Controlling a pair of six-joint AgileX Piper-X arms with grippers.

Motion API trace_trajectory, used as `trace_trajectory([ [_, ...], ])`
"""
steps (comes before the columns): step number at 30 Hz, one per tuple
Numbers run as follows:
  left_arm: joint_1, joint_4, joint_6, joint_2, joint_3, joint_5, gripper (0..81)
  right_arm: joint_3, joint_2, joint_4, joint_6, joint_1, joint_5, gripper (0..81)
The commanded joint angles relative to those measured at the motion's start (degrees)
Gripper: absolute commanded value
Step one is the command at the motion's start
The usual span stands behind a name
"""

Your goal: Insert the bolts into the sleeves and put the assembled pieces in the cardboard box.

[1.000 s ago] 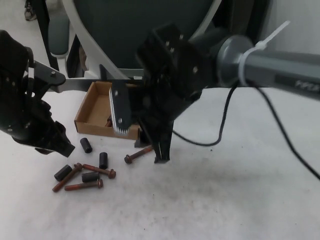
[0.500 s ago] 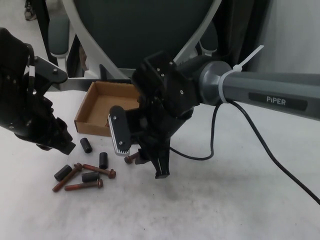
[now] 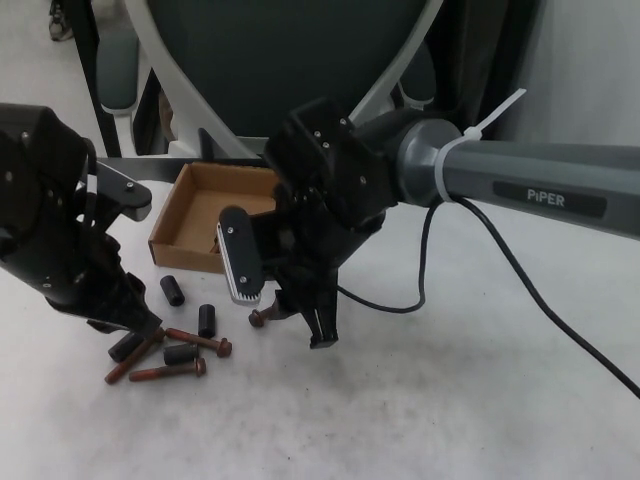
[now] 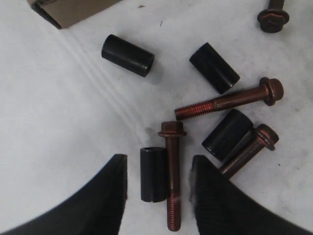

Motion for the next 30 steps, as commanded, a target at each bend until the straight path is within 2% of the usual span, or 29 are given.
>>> trace_trajectory([
  [1,-0.1,-0.7,-0.4,0.1,0.0,-0.5,40.3,-1.2,0.4,0.9,0.4,-0.4,-0.9,43.8],
  [10,0.1,-0.4,-1.7,3.0,-1.0,-0.4,40.3,-4.8,3.1,2.7,1.3,-0.4,-0.9,43.8],
  [30,0.1,0.4,-2.8,5.8,-1.0,0.4,40.3,-4.9,6.5,5.6,3.2,-1.1,-4.0,43.8],
])
